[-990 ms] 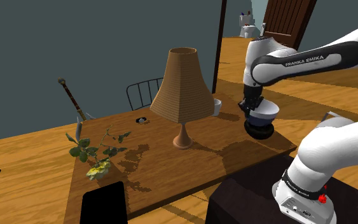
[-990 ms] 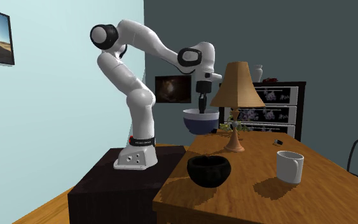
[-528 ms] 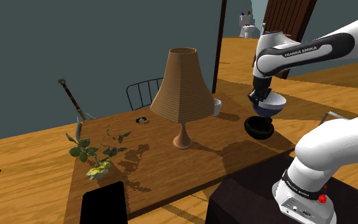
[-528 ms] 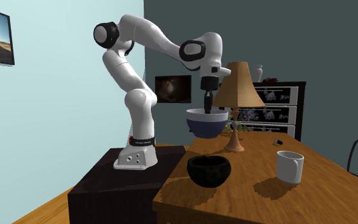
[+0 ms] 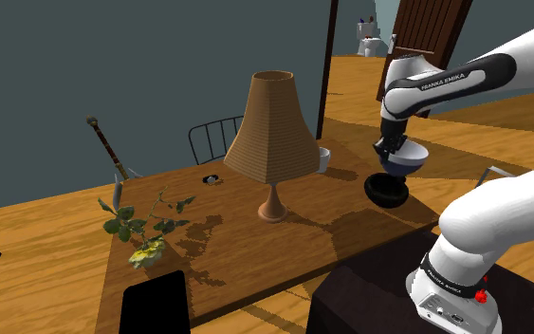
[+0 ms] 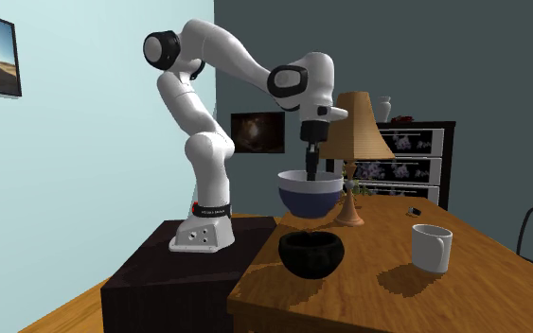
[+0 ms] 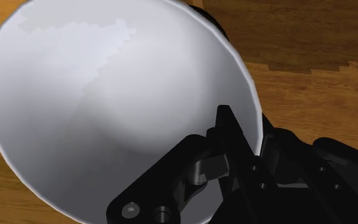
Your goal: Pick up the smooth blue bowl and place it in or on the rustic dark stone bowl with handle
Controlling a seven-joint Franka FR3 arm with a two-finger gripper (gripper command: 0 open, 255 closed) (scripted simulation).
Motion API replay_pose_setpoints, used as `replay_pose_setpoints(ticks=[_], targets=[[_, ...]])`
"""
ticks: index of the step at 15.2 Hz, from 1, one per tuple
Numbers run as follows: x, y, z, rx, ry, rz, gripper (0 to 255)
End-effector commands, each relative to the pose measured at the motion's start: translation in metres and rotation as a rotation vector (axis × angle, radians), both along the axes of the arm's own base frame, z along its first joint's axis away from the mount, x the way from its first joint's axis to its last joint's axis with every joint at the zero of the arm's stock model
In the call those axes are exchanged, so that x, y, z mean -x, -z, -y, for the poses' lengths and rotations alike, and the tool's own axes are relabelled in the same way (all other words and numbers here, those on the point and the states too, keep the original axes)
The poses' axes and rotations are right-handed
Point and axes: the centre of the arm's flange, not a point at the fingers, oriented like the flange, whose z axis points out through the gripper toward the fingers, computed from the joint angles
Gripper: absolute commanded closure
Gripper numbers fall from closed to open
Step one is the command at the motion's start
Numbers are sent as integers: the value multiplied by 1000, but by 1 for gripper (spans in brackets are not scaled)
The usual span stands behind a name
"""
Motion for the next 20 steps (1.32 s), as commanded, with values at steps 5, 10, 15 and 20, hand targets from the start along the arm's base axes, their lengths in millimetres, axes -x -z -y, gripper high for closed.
replay_pose_setpoints(ticks=[5,10,15,20], targets=[[-1,33,1,0,0,1,255],[-1,59,1,0,0,1,255],[-1,63,1,0,0,1,255],[-1,63,1,0,0,1,0]])
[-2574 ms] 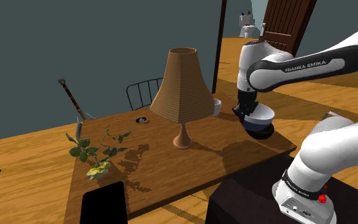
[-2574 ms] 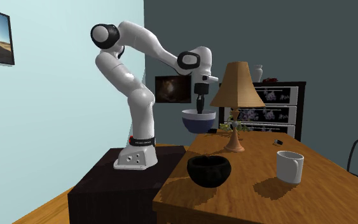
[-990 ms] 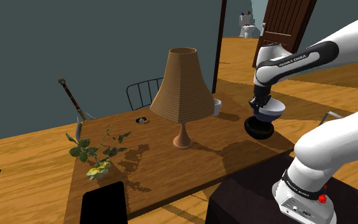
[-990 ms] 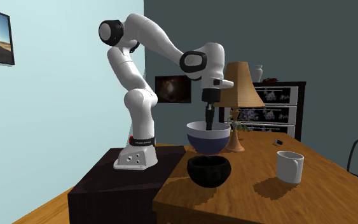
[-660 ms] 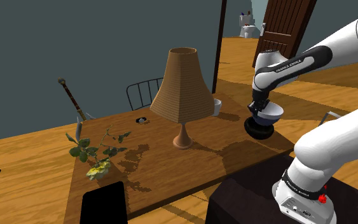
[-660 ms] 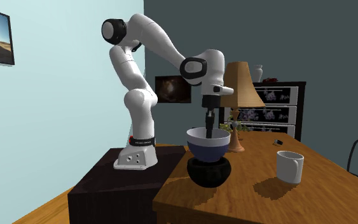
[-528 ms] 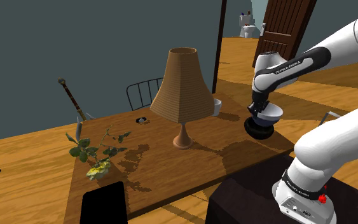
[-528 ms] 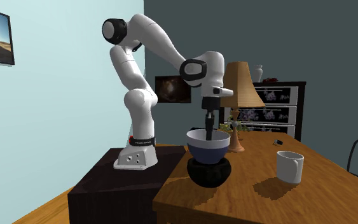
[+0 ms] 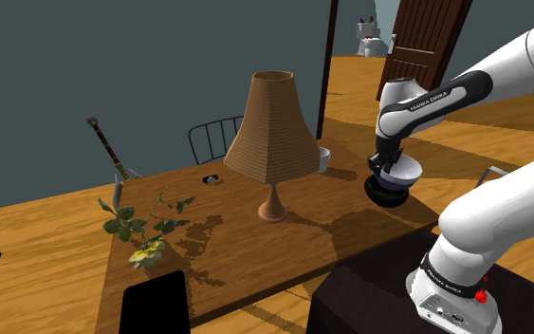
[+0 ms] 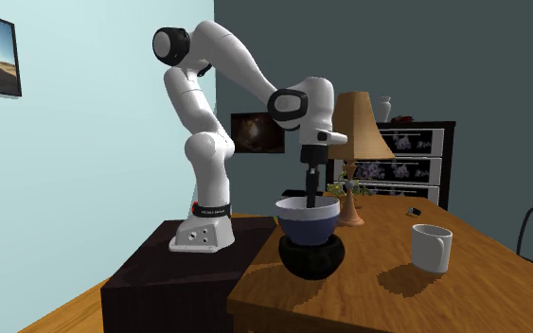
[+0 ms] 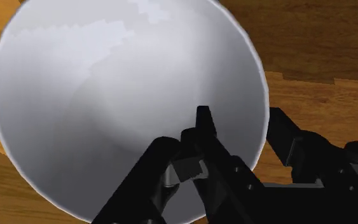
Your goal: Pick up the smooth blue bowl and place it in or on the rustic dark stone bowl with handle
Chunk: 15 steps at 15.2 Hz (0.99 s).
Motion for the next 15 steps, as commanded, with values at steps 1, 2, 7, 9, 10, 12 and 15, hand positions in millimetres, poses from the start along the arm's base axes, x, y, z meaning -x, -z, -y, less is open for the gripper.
replay_pose_setpoints(ticks=[1,2,7,9,10,12,15], targets=[[0,0,0,-1,0,-1,0],[0,0,0,-1,0,-1,0],[-2,-26,-2,-1,0,-1,0],[-3,-50,-4,-1,0,-1,0],[-3,-50,-4,-1,0,-1,0],[-3,-50,-4,-1,0,-1,0],[-3,-50,-4,-1,0,-1,0]])
